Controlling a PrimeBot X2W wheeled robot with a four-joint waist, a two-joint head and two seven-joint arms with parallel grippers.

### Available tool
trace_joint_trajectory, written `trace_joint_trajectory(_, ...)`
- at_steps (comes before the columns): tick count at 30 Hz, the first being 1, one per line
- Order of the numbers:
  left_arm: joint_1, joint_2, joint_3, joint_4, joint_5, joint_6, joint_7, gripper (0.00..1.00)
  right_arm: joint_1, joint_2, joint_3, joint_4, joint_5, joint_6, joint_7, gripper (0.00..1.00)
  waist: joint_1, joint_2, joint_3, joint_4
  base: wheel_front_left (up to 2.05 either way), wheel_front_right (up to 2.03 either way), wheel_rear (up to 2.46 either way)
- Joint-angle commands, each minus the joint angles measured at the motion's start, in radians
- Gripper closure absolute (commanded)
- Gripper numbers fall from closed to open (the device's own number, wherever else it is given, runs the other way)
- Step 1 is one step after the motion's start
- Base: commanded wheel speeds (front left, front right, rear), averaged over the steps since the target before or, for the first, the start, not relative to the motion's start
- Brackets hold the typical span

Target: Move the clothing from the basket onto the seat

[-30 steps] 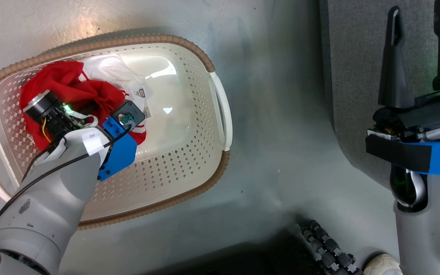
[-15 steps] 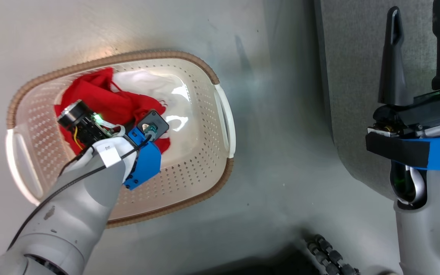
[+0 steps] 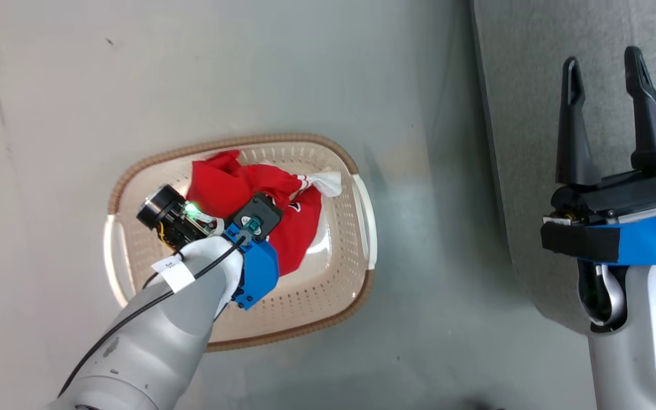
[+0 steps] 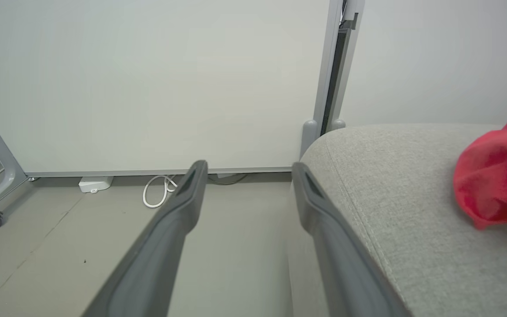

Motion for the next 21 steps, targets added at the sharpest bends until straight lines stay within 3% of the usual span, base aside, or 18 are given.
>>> trace_joint_trajectory(1, 0.013, -0.001, 0.006, -0.013, -0.012, -0.004, -0.010, 1.00, 0.018, -0.007, -0.002, 0.009, -0.002, 0.001, -0.003, 0.00, 0.0000, 0.0000, -0.074, 0.032, 0.00, 0.00, 0.00)
trace_joint_trajectory(8, 0.066, -0.008, 0.034, -0.121, -0.066, -0.007, -0.020, 1.00, 0.072, -0.016, -0.006, 0.050, 0.000, 0.001, -0.003, 0.00, 0.0000, 0.0000, -0.218, 0.058, 0.00, 0.00, 0.00)
trace_joint_trajectory(21, 0.178, 0.028, 0.132, -0.366, -0.108, 0.004, -0.020, 1.00, 0.193, -0.019, -0.017, 0.110, 0.004, 0.001, -0.003, 0.00, 0.0000, 0.0000, -0.445, 0.090, 0.00, 0.00, 0.00)
